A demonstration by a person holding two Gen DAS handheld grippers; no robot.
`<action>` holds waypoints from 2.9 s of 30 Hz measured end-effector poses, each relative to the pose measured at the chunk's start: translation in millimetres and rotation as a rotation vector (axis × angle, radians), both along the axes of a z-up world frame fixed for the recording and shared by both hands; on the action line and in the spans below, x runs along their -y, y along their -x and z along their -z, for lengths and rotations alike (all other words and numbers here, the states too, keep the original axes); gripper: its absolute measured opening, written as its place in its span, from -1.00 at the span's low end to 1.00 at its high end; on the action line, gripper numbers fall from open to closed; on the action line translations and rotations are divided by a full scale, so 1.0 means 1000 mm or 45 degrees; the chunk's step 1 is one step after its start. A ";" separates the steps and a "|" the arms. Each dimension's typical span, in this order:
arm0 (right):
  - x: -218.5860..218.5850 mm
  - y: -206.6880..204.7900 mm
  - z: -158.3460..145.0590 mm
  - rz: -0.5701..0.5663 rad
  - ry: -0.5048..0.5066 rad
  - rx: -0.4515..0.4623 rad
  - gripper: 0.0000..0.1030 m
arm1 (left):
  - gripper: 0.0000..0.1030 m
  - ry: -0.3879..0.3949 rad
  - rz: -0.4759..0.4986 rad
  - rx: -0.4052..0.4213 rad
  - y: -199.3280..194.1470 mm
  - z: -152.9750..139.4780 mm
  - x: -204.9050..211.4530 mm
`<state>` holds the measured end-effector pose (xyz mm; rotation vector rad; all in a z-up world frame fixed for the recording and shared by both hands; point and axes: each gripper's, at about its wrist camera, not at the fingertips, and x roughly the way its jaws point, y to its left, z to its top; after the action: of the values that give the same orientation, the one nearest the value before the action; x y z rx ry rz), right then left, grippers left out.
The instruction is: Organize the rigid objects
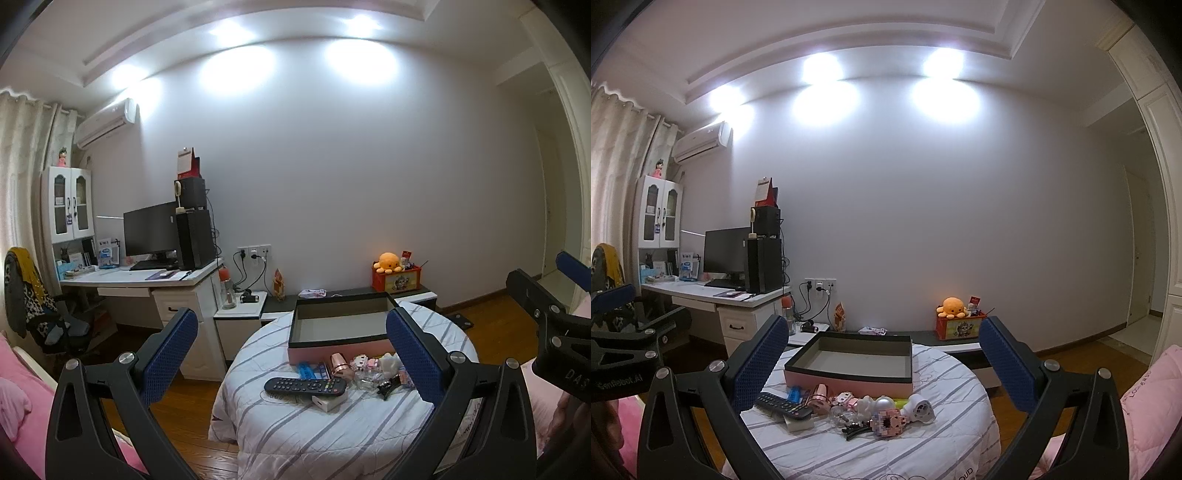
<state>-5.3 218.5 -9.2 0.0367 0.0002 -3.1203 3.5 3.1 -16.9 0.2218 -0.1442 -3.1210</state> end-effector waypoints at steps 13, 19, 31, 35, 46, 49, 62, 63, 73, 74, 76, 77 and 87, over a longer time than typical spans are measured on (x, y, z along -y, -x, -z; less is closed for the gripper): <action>0.005 0.002 0.000 -0.008 -0.011 0.010 1.00 | 1.00 0.007 -0.012 0.015 0.003 -0.003 0.001; 0.006 0.004 0.001 -0.015 -0.017 0.016 1.00 | 1.00 0.014 -0.007 0.023 0.004 -0.003 0.001; 0.004 0.007 0.003 -0.012 -0.024 0.022 1.00 | 1.00 0.024 -0.004 0.032 0.007 -0.002 -0.002; 0.005 0.007 0.003 -0.014 -0.025 0.021 1.00 | 1.00 0.028 -0.005 0.036 0.008 -0.001 -0.002; 0.003 0.014 0.008 -0.010 -0.026 0.044 1.00 | 1.00 0.015 0.008 0.054 0.017 0.007 -0.003; 0.002 0.018 0.011 -0.007 -0.027 0.061 1.00 | 1.00 0.002 0.012 0.072 0.024 0.012 -0.002; -0.002 0.077 0.061 -0.015 -0.028 0.251 1.00 | 1.00 -0.051 -0.019 0.291 0.094 0.071 0.008; -0.003 0.084 0.067 -0.021 -0.026 0.278 1.00 | 1.00 -0.051 -0.025 0.315 0.102 0.078 0.007; -0.009 0.146 0.119 -0.048 0.001 0.483 1.00 | 1.00 0.006 -0.039 0.517 0.163 0.125 -0.005; -0.009 0.150 0.123 -0.047 -0.001 0.507 1.00 | 1.00 0.012 -0.040 0.533 0.167 0.128 -0.006; -0.012 0.159 0.133 -0.046 0.002 0.547 1.00 | 1.00 0.023 -0.032 0.576 0.177 0.139 -0.011; -0.013 0.163 0.137 -0.043 0.004 0.567 1.00 | 1.00 0.027 -0.028 0.601 0.182 0.144 -0.014; -0.033 0.189 0.169 -0.013 0.027 0.697 1.00 | 1.00 -0.023 -0.024 0.763 0.223 0.175 -0.027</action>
<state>-194.8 251.3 -177.9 0.8761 -0.0413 -2.9850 -219.8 30.2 -192.2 1.1377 -0.1129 -2.9269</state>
